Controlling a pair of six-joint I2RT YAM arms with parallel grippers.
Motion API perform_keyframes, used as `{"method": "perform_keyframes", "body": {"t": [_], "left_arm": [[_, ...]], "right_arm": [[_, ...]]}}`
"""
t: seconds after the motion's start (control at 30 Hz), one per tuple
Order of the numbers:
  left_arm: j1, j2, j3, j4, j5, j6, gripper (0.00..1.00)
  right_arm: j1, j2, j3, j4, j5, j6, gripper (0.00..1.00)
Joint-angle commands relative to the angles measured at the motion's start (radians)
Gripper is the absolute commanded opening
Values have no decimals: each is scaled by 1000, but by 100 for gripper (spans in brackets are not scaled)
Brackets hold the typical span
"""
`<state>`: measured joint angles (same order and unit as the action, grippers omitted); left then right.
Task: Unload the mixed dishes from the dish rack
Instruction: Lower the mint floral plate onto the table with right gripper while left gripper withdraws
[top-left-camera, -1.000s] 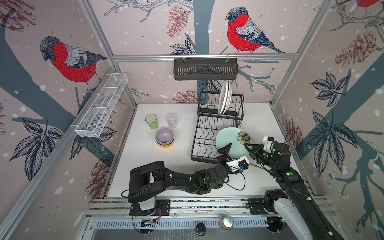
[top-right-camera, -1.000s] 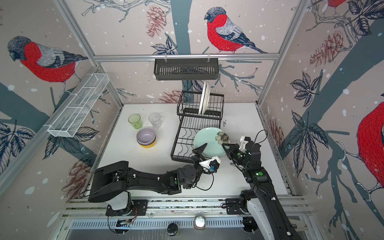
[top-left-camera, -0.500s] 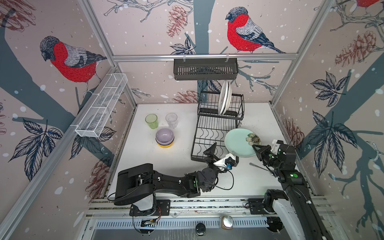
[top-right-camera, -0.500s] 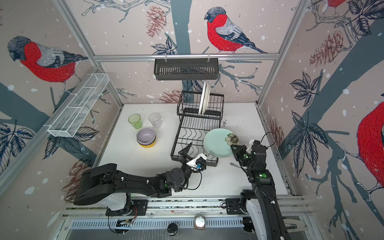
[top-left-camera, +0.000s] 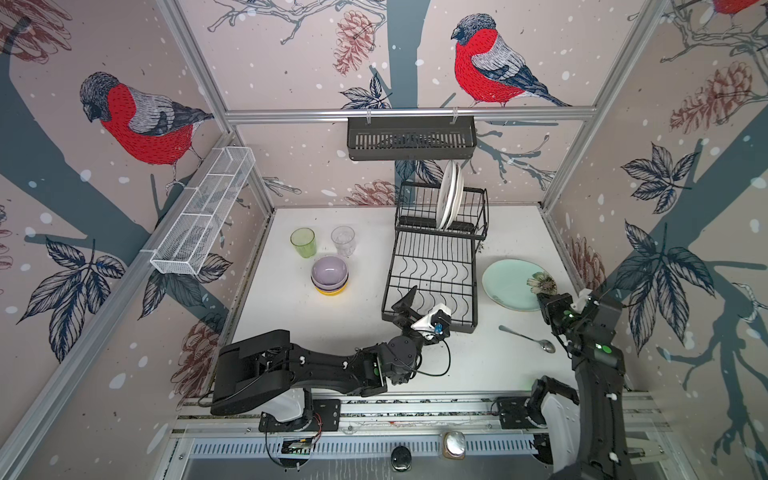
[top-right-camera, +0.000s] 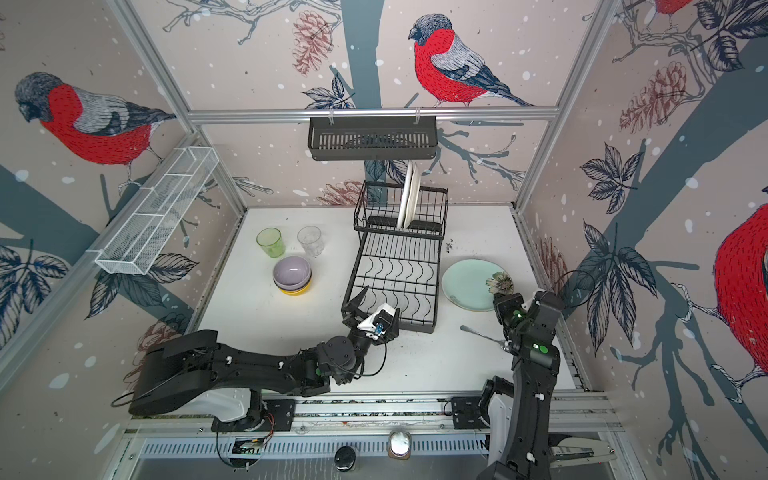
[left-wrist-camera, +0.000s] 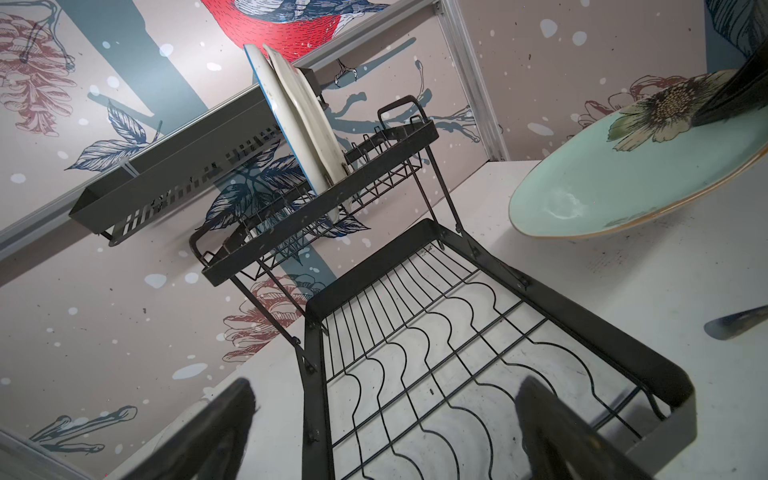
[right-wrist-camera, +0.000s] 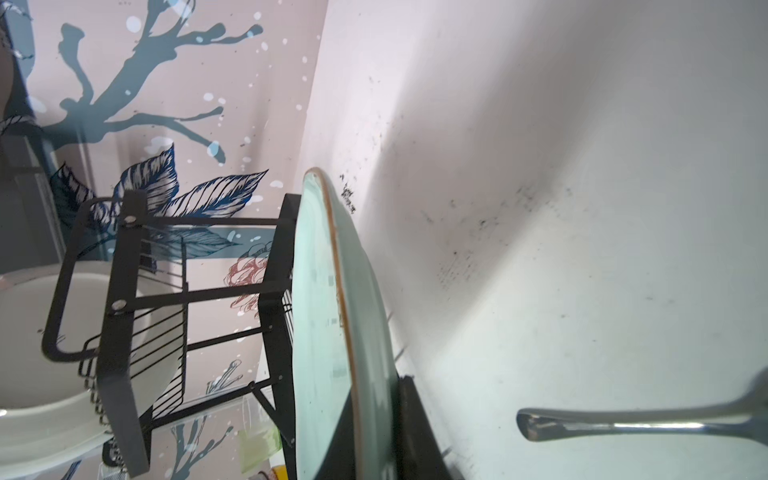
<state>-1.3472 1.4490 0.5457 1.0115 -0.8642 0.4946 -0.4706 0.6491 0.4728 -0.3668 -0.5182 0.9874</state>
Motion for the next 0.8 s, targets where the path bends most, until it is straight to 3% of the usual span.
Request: {"method": "perform_keyframes", "body": {"t": [0.0,0.27,0.53,0.77], "left_arm": [[10,-10,-7,42,16,-37,98],[20,-14,-9,27,34,-57,98],[35,-17,-7,0,53,-101,98],[48,-42,-17,-16,88,-169,98]], "right_arm": [[-46,19,15,84,-73,-60,0],[-80,123,31,155,47,-148,0],[-75,287,4,263,-9,-162,0],[-70,417,3,335,11,-202,0]]}}
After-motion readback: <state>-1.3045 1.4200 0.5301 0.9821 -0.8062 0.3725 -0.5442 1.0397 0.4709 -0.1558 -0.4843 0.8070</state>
